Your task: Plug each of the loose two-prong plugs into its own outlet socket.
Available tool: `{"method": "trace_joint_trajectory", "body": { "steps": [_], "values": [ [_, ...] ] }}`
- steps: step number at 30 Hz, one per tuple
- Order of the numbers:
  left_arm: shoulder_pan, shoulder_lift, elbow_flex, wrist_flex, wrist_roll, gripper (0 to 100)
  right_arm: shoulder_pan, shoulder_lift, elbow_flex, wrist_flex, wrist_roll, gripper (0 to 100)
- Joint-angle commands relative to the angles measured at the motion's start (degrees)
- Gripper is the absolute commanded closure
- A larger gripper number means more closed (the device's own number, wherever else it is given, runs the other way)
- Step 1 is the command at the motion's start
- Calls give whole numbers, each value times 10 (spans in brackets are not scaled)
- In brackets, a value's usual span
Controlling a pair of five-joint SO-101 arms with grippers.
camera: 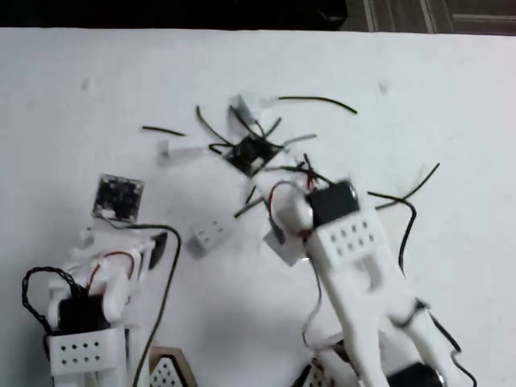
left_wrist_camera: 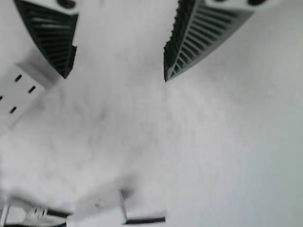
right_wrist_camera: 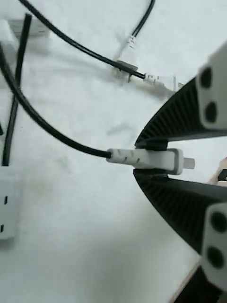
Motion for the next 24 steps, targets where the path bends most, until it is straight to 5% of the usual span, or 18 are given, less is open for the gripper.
{"method": "trace_joint_trajectory", "body": {
  "steps": [1, 12, 24],
  "values": [
    [19, -9, -65, 2, 49, 699, -58, -81, 22, -35, -40, 981],
    [129, -9, -98, -3, 287, 699, -166, -288, 236, -247, -137, 981],
    [225, -100, -97, 44, 293, 699, -229, -362, 358, -374, -169, 981]
  ]
}}
